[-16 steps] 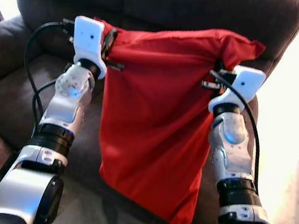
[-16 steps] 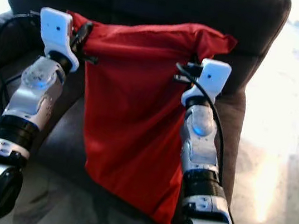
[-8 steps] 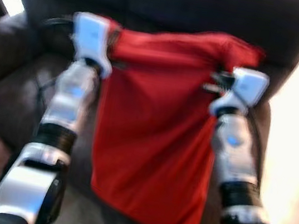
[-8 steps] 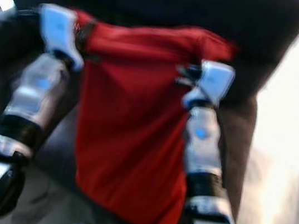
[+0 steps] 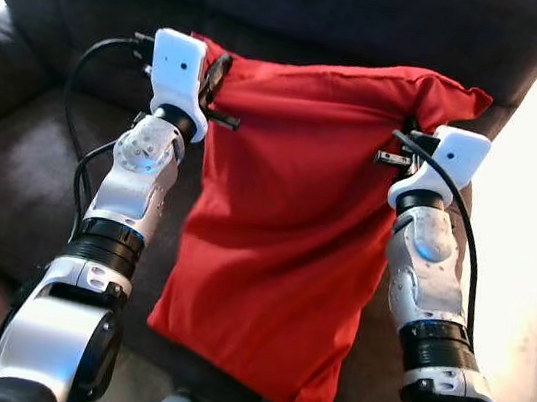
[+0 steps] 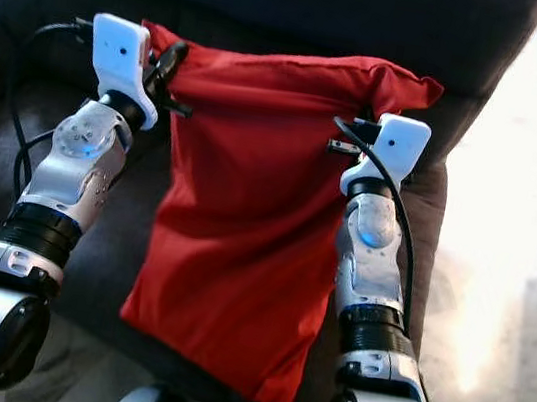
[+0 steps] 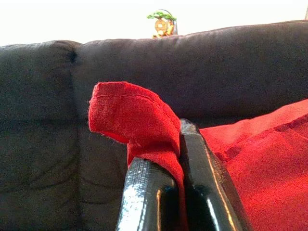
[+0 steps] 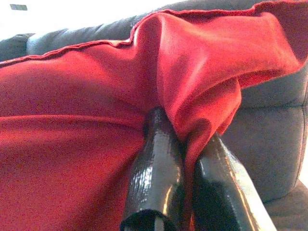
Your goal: Move the pillow to the sofa from floor
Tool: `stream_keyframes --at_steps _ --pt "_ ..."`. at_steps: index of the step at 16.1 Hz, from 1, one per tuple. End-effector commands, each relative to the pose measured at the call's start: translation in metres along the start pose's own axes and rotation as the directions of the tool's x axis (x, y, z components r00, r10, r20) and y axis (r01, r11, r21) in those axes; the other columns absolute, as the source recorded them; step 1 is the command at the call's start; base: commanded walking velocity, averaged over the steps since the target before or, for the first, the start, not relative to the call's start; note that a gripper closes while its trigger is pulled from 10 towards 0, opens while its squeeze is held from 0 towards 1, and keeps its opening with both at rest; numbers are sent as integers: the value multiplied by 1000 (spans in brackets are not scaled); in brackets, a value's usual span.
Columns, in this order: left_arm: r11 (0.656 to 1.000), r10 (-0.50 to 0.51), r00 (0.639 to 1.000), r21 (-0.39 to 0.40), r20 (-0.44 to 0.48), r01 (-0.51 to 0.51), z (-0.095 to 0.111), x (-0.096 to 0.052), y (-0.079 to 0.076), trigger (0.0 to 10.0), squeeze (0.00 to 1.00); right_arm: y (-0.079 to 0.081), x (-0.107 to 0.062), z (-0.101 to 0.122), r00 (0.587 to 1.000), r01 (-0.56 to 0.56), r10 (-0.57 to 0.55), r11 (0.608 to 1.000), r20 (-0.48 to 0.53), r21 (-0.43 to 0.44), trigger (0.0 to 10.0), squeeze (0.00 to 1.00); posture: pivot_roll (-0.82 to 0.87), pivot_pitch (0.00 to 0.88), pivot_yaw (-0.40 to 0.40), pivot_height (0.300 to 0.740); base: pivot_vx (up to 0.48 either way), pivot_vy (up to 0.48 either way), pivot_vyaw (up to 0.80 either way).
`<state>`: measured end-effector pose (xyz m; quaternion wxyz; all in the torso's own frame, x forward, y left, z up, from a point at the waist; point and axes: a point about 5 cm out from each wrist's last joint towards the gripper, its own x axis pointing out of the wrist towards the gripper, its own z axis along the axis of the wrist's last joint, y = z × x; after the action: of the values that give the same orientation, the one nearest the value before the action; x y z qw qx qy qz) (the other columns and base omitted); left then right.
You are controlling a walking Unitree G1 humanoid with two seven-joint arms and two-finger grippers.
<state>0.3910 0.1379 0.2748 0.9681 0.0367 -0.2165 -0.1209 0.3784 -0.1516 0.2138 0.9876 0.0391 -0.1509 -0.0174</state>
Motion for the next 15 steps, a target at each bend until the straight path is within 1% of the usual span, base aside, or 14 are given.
stream_keyframes --at_steps 1,4,7,8,9,11,15 --pt "1000 -9 995 21 96 7 28 13 7 10000 0 3 6 23 994 0 0 1000 110 3 10000 0 174 147 32 740 0 0 0" --pt "998 -63 991 37 121 59 41 25 -1 10000 0 4 6 22 994 3 -4 1000 107 10 10000 0 176 146 35 740 0 0 0" --pt "998 -48 990 46 134 42 57 41 5 10000 0 3 6 23 994 14 -15 1000 112 9 10000 0 184 143 38 740 0 0 0" --pt "999 -39 992 38 119 35 57 44 6 10000 0 2 6 23 994 18 -19 1000 112 10 10000 0 187 142 41 740 0 0 0" --pt "999 -28 996 27 85 26 55 47 9 10000 0 2 6 23 993 22 -23 1000 114 11 10000 0 184 143 44 740 0 0 0" --pt "999 -19 999 31 49 18 54 51 13 10000 0 3 5 22 993 25 -27 1000 113 12 10000 0 179 145 53 740 0 0 0" --pt "998 -58 998 27 10 58 60 58 10 10000 0 0 1 19 994 38 -39 999 106 7 10000 0 174 151 67 740 0 0 0"
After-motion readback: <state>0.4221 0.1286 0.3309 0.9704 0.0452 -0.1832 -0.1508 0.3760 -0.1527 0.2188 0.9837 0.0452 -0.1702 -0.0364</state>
